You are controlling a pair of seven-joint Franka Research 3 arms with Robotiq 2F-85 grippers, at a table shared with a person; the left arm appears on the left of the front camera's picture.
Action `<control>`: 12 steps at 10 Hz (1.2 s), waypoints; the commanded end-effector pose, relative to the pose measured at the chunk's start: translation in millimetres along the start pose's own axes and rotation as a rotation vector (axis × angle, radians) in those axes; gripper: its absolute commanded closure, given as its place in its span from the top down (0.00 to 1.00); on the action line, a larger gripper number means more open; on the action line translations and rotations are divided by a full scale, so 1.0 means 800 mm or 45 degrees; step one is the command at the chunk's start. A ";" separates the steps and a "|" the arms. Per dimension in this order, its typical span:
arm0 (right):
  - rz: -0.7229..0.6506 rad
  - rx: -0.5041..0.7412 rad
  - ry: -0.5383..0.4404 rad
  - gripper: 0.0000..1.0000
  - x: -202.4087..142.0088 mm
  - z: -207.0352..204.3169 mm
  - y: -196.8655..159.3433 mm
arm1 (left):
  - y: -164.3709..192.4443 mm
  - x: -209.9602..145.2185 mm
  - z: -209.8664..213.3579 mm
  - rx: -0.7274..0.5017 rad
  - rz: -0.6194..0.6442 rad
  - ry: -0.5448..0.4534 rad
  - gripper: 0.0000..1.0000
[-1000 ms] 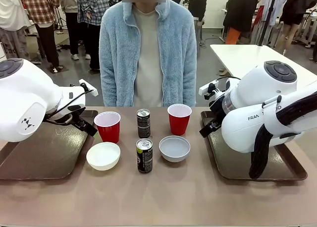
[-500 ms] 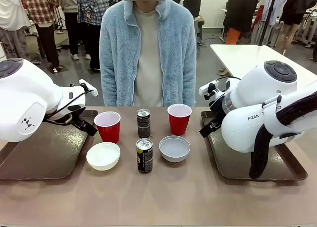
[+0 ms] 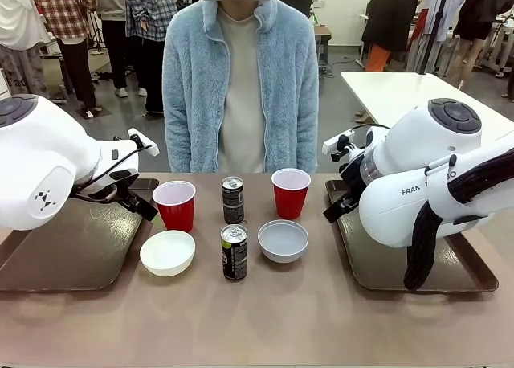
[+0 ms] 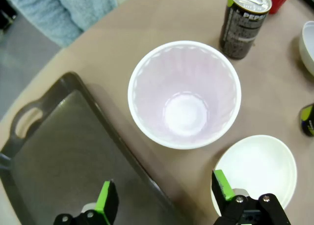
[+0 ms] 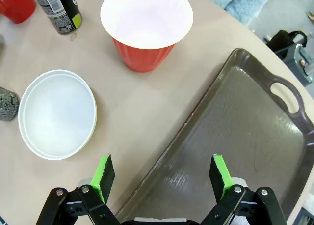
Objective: Prepare tableware on both trays.
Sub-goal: Pick up a Picnic Bowl from the table and place it on a Handle tray.
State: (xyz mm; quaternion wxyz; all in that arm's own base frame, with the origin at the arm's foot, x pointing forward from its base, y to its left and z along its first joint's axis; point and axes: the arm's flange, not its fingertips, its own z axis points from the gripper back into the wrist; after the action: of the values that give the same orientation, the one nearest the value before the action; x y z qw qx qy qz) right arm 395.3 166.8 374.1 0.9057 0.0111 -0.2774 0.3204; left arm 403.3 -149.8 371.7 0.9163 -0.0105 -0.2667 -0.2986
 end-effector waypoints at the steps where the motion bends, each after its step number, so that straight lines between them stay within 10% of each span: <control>1: 0.000 0.000 0.000 1.00 0.000 0.000 0.000 | 0.000 0.000 0.000 0.000 0.000 0.000 1.00; 9: -0.038 -0.034 0.236 1.00 -0.115 0.195 0.091 | -0.044 -0.102 0.200 -0.101 -0.196 0.183 1.00; 12: 0.008 -0.035 0.221 1.00 -0.002 0.191 0.065 | -0.032 -0.009 0.213 -0.128 -0.190 0.135 1.00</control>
State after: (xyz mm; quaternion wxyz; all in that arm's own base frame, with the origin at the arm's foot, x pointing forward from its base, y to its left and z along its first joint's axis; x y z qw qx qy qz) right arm 271.8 173.2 505.7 0.9282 -0.0410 -0.1995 0.3113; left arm 294.8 -127.8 516.8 0.9062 -0.0111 -0.1961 -0.3746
